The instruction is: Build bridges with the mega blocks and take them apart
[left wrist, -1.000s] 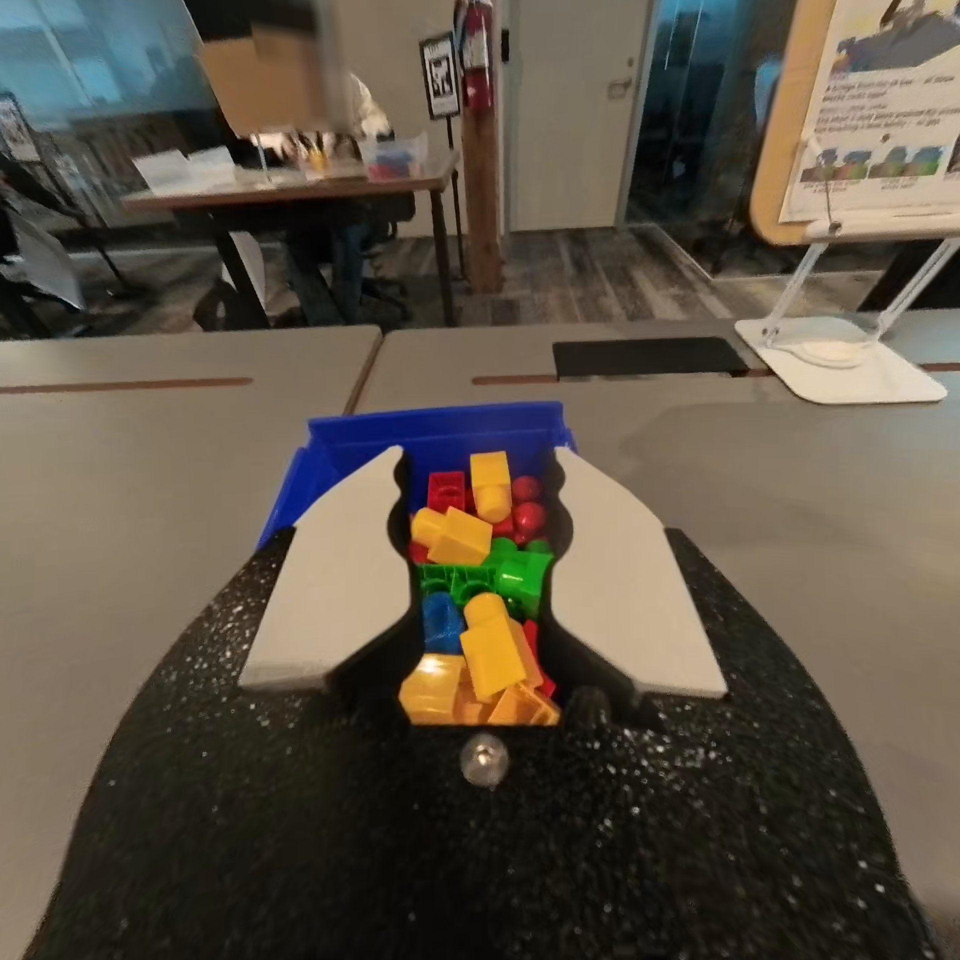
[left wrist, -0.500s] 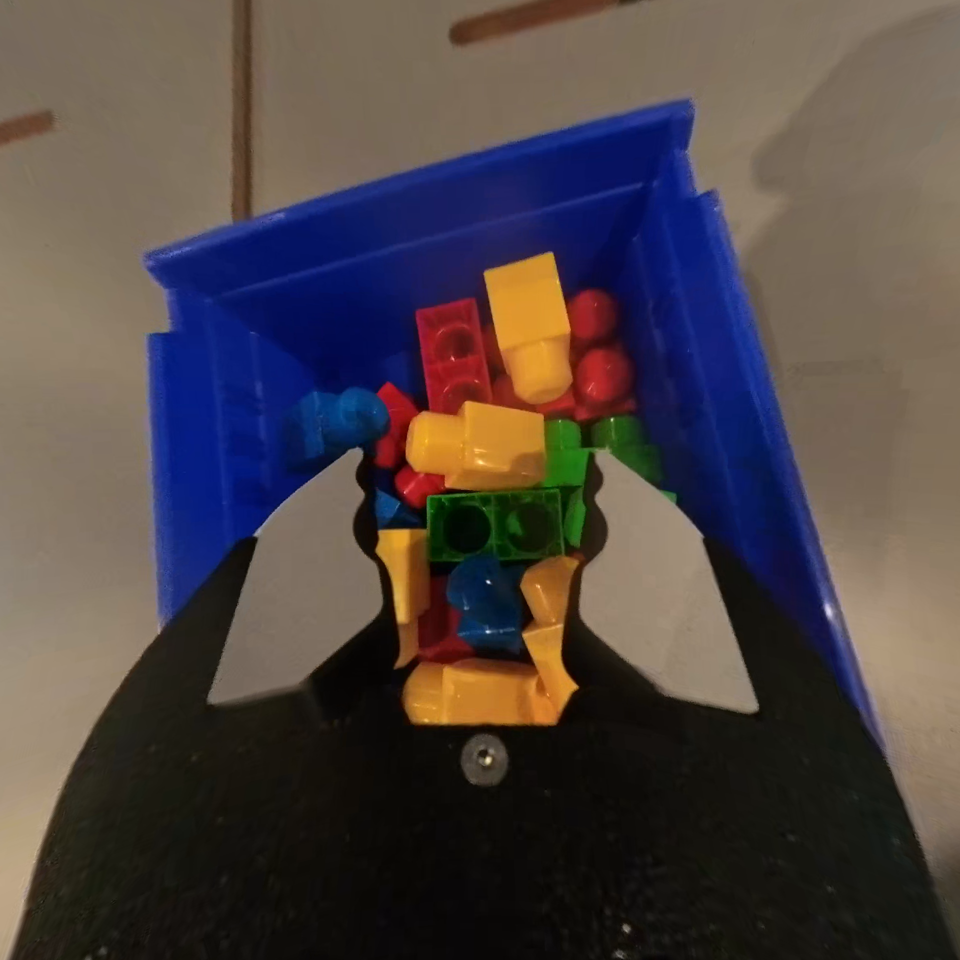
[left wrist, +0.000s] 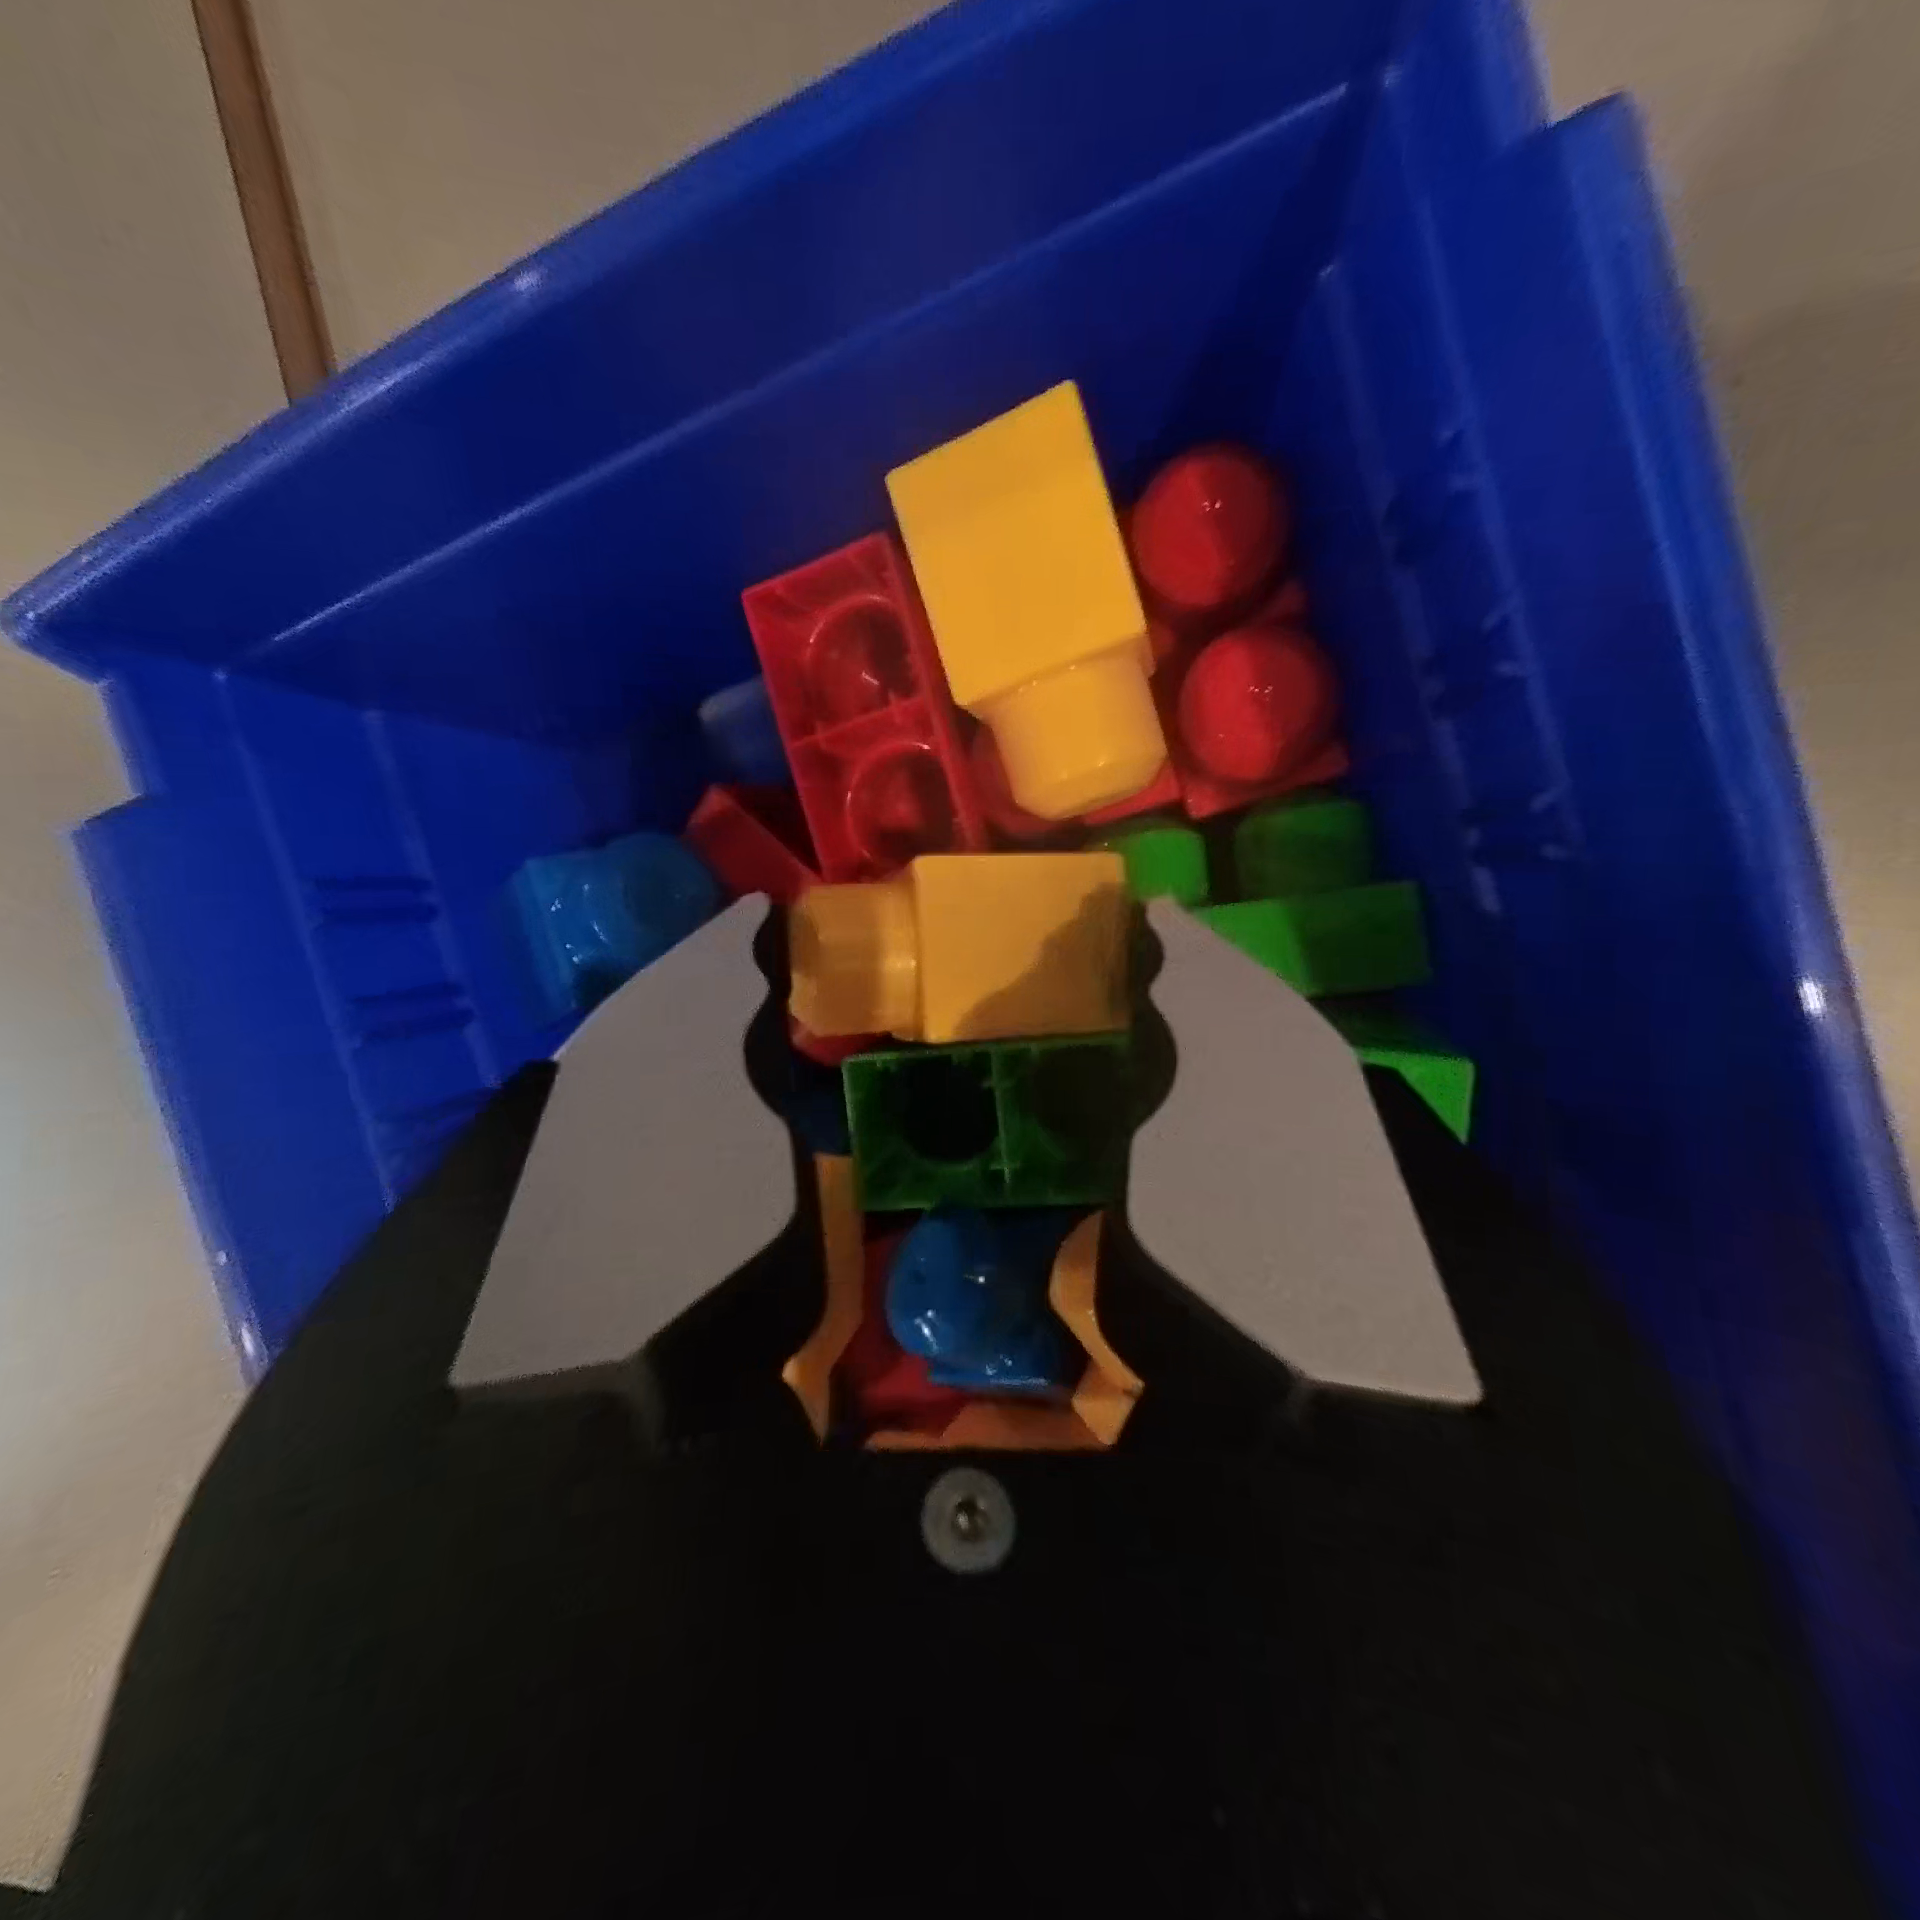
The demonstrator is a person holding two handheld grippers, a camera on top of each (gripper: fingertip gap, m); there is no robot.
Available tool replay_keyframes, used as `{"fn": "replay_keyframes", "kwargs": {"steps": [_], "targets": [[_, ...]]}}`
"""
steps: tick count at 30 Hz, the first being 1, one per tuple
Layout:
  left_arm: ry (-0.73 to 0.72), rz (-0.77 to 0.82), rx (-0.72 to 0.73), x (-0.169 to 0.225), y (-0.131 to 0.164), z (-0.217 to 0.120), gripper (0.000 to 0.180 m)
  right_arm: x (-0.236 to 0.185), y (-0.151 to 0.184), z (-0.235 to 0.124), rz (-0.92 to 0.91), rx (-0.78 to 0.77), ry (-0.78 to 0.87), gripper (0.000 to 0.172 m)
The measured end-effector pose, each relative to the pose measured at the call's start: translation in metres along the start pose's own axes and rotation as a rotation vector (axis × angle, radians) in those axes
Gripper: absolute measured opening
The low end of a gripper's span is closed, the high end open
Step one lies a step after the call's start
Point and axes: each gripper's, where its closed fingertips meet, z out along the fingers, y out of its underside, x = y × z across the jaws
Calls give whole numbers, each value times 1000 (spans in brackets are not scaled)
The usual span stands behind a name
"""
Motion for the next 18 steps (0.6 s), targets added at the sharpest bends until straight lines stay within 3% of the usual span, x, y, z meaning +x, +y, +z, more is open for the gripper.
{"fn": "replay_keyframes", "kwargs": {"steps": [10, 15, 18], "targets": [[-119, 55, 55, -14, -7, -21, 61, -1, 0, -1, 10, 3, -8, 76], [-194, 74, 202, -14, -32, -71, 61, -3, 1, 0, 11, 0, -18, 76], [-209, 136, 355, 5, -60, -114, 61, -5, 1, 1, 11, -3, -27, 76]]}}
